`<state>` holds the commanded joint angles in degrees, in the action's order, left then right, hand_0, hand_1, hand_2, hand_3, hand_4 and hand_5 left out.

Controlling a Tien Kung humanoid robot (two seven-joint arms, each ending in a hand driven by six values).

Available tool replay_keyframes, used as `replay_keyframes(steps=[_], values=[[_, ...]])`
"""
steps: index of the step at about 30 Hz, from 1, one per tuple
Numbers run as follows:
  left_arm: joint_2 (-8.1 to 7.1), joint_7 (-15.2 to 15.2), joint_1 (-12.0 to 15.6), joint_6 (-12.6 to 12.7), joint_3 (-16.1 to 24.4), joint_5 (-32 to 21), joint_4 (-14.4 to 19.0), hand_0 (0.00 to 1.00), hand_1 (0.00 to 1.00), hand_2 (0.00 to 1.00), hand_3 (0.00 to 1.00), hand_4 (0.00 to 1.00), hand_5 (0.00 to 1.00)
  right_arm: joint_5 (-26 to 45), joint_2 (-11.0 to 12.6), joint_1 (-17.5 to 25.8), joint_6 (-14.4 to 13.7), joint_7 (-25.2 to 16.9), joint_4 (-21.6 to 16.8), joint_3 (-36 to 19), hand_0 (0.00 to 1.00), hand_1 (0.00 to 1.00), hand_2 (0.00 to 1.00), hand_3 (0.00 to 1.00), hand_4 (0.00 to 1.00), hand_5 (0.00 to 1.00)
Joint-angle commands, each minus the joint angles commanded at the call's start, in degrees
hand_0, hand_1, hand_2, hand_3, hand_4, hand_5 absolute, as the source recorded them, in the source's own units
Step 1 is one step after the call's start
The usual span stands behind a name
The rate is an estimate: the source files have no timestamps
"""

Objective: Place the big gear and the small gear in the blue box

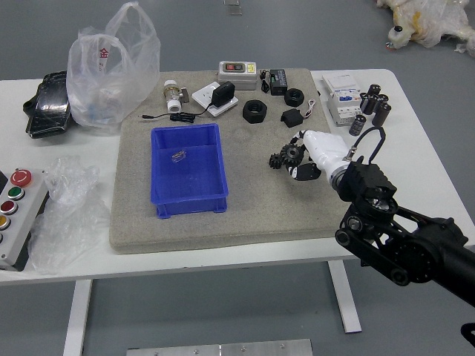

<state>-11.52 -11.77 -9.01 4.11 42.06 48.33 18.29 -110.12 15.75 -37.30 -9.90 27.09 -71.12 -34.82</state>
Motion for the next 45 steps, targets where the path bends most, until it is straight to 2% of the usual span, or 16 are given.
replay_keyframes(steps=[8, 9, 11, 14, 15, 20, 21, 26, 27, 32, 33, 38, 44, 45], values=[[-0.19, -1.3, 0.07, -0.24, 1.8, 2.0, 0.32, 0.646, 0.582, 0.561, 0.65, 0.664, 0.345, 3.98, -3.32, -7.77, -4.8, -8.83, -1.15, 7.82, 0.269, 0.487, 0.332, 0.573, 0.313, 0.002], [-0.2, -1.37, 0.07, -0.26, 1.89, 2.12, 0.34, 0.646, 0.583, 0.561, 0.651, 0.664, 0.347, 4.67, -3.73, -8.5, -5.16, -9.72, -1.02, 8.73, 0.294, 0.492, 0.335, 0.578, 0.312, 0.002], [-0.25, -1.47, 0.04, -0.31, 2.02, 2.29, 0.37, 0.646, 0.583, 0.561, 0.651, 0.664, 0.347, 5.83, -4.57, -9.9, -5.51, -11.19, -0.63, 10.63, 0.294, 0.492, 0.335, 0.578, 0.312, 0.002], [-0.3, -1.62, -0.03, -0.37, 2.26, 2.6, 0.42, 0.646, 0.583, 0.561, 0.651, 0.664, 0.347, 4.93, -5.75, -11.71, -4.47, -12.65, 0.22, 12.96, 0.294, 0.492, 0.335, 0.578, 0.312, 0.002], [-0.31, -1.67, -0.04, -0.39, 2.34, 2.69, 0.43, 0.645, 0.583, 0.561, 0.651, 0.665, 0.349, 4.56, -6.01, -12.08, -4.12, -12.93, 0.43, 13.41, 0.378, 0.548, 0.483, 0.602, 0.316, 0.002], [-0.32, -1.97, -0.12, -0.47, 2.82, 3.24, 0.5, 0.645, 0.583, 0.561, 0.651, 0.665, 0.349, 3.12, -7.24, -13.53, -1.32, -13.73, 2.0, 15.05, 0.378, 0.548, 0.483, 0.602, 0.316, 0.002], [-0.32, -1.97, -0.13, -0.47, 2.84, 3.26, 0.5, 0.645, 0.583, 0.561, 0.651, 0.666, 0.348, 3.17, -7.37, -13.6, -0.83, -13.77, 2.35, 15.18, 0.579, 0.73, 0.768, 0.75, 0.48, 0.147], [-0.3, -2.07, -0.14, -0.48, 2.98, 3.42, 0.53, 0.645, 0.583, 0.561, 0.651, 0.666, 0.348, 3.44, -7.73, -13.62, 0.8, -13.71, 3.47, 15.74, 0.579, 0.73, 0.768, 0.75, 0.48, 0.147], [-0.29, -2.08, -0.14, -0.49, 2.98, 3.44, 0.53, 0.645, 0.583, 0.561, 0.651, 0.666, 0.349, 3.43, -7.78, -13.58, 0.88, -13.68, 3.57, 15.74, 0.713, 0.863, 0.899, 0.958, 0.566, 0.154], [-0.22, -2.03, -0.18, -0.49, 2.94, 3.38, 0.52, 0.645, 0.583, 0.561, 0.651, 0.666, 0.349, 3.28, -7.71, -13.26, 1.03, -13.42, 3.78, 15.22, 0.713, 0.863, 0.899, 0.958, 0.566, 0.154], [-0.2, -2.02, -0.18, -0.49, 2.92, 3.34, 0.52, 0.646, 0.583, 0.561, 0.651, 0.666, 0.349, 3.28, -7.65, -13.16, 1.12, -13.29, 3.79, 15.05, 0.744, 0.875, 0.914, 0.976, 0.622, 0.156], [-0.16, -2.03, -0.19, -0.48, 2.92, 3.29, 0.52, 0.646, 0.583, 0.561, 0.651, 0.666, 0.349, 3.98, -7.14, -12.13, 0.96, -12.82, 3.95, 13.25, 0.744, 0.875, 0.914, 0.976, 0.622, 0.156], [-0.11, -1.93, -0.08, -0.37, 2.77, 2.96, 0.5, 0.646, 0.583, 0.561, 0.651, 0.666, 0.349, 7.47, -5.41, -9.05, -1.8, -12.72, 4.47, 8.43, 0.745, 0.865, 0.899, 0.965, 0.646, 0.153], [-0.09, -1.92, -0.06, -0.35, 2.75, 2.91, 0.5, 0.646, 0.583, 0.561, 0.651, 0.666, 0.349, 7.66, -5.06, -8.47, -2.18, -12.55, 4.65, 7.54, 0.724, 0.833, 0.861, 0.933, 0.652, 0.16]])
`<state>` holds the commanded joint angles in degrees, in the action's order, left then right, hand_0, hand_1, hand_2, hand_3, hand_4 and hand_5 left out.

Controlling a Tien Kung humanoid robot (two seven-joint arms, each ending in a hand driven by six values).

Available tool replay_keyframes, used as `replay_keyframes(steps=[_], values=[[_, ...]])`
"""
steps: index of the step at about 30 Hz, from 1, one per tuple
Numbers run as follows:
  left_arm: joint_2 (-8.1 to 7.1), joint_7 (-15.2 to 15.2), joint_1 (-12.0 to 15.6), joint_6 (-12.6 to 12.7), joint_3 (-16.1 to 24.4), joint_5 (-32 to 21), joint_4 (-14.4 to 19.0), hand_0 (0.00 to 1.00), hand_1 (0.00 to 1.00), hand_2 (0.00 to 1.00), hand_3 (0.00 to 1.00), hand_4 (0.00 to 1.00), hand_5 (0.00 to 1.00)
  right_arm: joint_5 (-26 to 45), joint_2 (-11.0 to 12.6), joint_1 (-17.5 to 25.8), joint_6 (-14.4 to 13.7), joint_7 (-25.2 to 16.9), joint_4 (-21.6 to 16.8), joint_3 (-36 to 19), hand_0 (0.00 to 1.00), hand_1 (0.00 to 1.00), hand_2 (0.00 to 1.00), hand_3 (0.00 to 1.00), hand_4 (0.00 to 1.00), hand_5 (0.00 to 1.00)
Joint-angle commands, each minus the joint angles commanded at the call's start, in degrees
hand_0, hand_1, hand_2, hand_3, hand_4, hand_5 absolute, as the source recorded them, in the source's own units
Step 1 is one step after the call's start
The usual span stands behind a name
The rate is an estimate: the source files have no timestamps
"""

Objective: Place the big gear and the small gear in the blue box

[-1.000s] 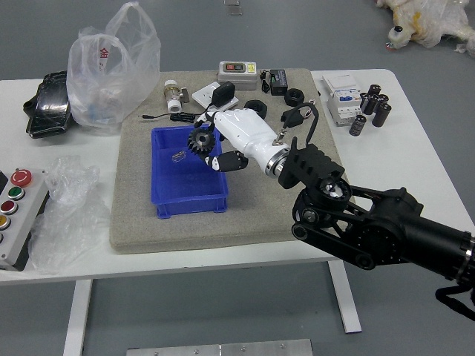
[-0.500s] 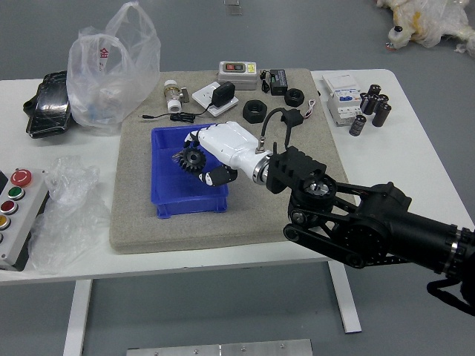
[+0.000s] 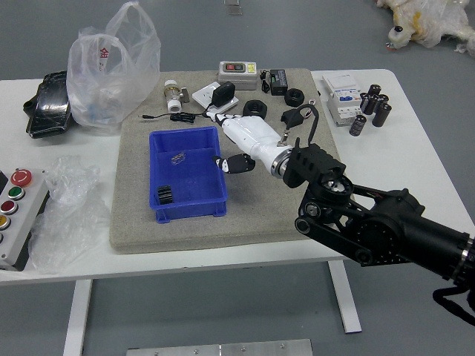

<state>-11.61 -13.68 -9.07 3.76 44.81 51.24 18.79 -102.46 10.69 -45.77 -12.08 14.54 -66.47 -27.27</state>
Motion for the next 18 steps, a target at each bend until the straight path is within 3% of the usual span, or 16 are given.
replay_keyframes(steps=[7, 18], values=[[0.07, 0.0, 0.16, 0.08, -0.03, -0.16, 0.0, 0.646, 0.583, 0.561, 0.651, 0.666, 0.349, 0.23, 1.54, 2.35, -0.12, 1.71, 2.46, -2.83, 0.72, 0.812, 0.858, 0.924, 0.653, 0.162], [0.13, 0.01, -0.04, 0.03, -0.06, -0.14, 0.02, 0.646, 0.583, 0.561, 0.651, 0.666, 0.35, 2.51, 0.29, 1.67, 1.94, 1.41, 10.54, 0.33, 0.711, 0.797, 0.841, 0.905, 0.663, 0.153]])
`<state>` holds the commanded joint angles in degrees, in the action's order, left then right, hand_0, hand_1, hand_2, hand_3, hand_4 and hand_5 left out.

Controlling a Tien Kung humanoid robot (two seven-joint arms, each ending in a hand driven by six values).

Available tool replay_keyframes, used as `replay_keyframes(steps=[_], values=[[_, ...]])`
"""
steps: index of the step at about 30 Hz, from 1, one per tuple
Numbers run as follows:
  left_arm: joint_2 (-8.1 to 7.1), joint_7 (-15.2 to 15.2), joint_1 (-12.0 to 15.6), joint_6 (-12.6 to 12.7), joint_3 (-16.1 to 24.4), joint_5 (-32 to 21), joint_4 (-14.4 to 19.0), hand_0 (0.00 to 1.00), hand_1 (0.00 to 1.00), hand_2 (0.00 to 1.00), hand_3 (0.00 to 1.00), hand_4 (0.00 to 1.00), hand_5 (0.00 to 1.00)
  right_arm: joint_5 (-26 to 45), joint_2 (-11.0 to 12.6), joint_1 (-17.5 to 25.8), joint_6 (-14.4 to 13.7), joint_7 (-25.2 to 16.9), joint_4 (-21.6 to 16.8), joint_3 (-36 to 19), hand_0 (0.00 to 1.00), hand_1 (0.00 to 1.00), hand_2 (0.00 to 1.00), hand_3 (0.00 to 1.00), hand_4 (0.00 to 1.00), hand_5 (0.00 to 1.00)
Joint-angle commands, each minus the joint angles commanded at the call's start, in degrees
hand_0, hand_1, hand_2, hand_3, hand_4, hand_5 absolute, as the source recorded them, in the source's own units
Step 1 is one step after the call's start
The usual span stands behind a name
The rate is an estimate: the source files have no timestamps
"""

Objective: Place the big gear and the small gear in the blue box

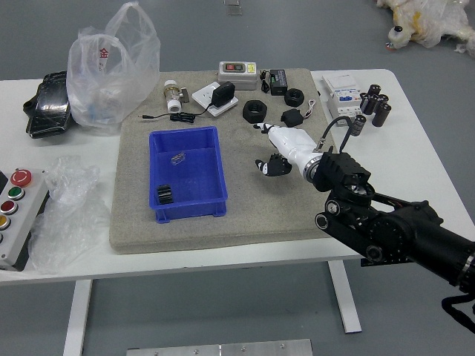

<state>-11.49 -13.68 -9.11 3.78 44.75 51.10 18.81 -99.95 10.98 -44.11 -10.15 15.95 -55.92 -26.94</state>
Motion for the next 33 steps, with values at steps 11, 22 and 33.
replay_keyframes(steps=[11, 22, 33], values=[[0.02, 0.13, -0.06, -0.01, -0.22, -0.21, -0.02, 0.646, 0.582, 0.561, 0.651, 0.666, 0.35, 1.27, -0.64, -0.08, 0.07, 0.17, 3.86, 2.39, 0.679, 0.716, 0.622, 0.787, 0.657, 0.168], [0.06, 0.49, -0.19, -0.03, -0.74, -0.67, -0.11, 0.646, 0.582, 0.561, 0.651, 0.666, 0.35, 1.14, -0.47, -0.06, -0.62, 0.73, 5.06, 3.1, 0.562, 0.546, 0.301, 0.546, 0.466, 0.002], [0.05, 0.54, -0.19, -0.02, -0.75, -0.72, -0.11, 0.646, 0.582, 0.561, 0.652, 0.666, 0.35, -0.57, 0.41, -0.65, -2.05, 0.27, 0.74, 1.78, 0.554, 0.535, 0.286, 0.528, 0.414, 0.002]])
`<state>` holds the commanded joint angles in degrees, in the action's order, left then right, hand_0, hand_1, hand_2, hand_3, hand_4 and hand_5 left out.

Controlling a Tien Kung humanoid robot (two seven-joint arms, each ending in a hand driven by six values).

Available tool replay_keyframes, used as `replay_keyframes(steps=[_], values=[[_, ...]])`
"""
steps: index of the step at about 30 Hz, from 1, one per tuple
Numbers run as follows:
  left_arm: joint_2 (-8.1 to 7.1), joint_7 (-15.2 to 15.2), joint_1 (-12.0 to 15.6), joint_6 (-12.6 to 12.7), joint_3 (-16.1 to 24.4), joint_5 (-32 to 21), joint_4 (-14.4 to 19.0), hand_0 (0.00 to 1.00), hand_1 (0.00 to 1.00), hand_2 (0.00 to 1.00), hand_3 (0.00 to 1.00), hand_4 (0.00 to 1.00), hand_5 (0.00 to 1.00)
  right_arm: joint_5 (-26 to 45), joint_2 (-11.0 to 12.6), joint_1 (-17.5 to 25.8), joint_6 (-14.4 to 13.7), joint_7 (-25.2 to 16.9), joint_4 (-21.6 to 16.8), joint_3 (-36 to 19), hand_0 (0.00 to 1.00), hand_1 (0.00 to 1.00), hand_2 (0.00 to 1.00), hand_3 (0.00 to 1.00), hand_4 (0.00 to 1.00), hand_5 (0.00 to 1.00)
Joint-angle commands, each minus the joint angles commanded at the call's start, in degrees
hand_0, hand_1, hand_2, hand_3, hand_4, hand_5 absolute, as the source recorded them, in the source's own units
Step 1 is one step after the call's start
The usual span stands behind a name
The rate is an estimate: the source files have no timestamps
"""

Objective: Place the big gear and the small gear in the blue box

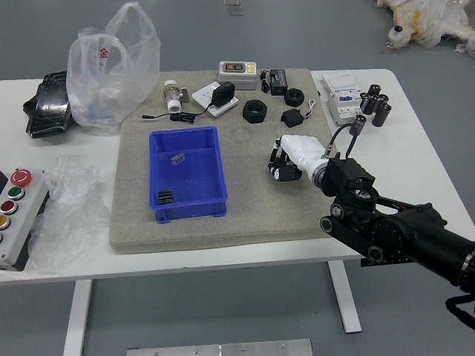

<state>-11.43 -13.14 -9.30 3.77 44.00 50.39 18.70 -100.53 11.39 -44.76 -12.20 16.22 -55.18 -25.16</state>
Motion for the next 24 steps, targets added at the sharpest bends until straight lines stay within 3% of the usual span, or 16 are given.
replay_keyframes(steps=[10, 14, 15, 20, 21, 24], values=[[-0.08, -0.37, -0.07, -0.14, 0.46, 0.59, 0.1, 0.646, 0.582, 0.561, 0.653, 0.666, 0.349, -3.95, -2.09, -3.74, -0.8, 0.11, -9.81, 3.06, 0.591, 0.533, 0.28, 0.524, 0.412, 0.002], [-0.2, -0.63, -0.1, -0.21, 0.87, 1.11, 0.16, 0.646, 0.582, 0.561, 0.653, 0.666, 0.349, -5.18, -3.73, -5.95, -0.4, 0.46, -10.94, 6.98, 0.591, 0.533, 0.28, 0.524, 0.412, 0.002], [-0.24, -0.67, -0.12, -0.22, 0.95, 1.2, 0.17, 0.646, 0.582, 0.562, 0.654, 0.668, 0.351, -5.24, -4.2, -6.36, -0.2, 0.52, -10.79, 8.02, 0.608, 0.575, 0.473, 0.594, 0.495, 0.002], [-0.28, -0.88, -0.09, -0.21, 1.2, 1.47, 0.22, 0.646, 0.582, 0.562, 0.654, 0.668, 0.351, -5.19, -5.22, -7.08, 1.28, 0.83, -10.29, 10.13, 0.608, 0.575, 0.473, 0.594, 0.495, 0.002], [-0.25, -0.95, -0.07, -0.22, 1.27, 1.54, 0.23, 0.646, 0.582, 0.562, 0.655, 0.669, 0.352, -5.09, -5.28, -7.11, 1.52, 0.87, -10.17, 10.14, 0.667, 0.722, 0.787, 0.779, 0.51, 0.114], [-0.18, -1.15, -0.02, -0.22, 1.48, 1.73, 0.27, 0.646, 0.582, 0.562, 0.655, 0.669, 0.352, -4.67, -5.41, -7.16, 2.22, 0.97, -9.78, 10.16, 0.667, 0.722, 0.787, 0.779, 0.51, 0.114]])
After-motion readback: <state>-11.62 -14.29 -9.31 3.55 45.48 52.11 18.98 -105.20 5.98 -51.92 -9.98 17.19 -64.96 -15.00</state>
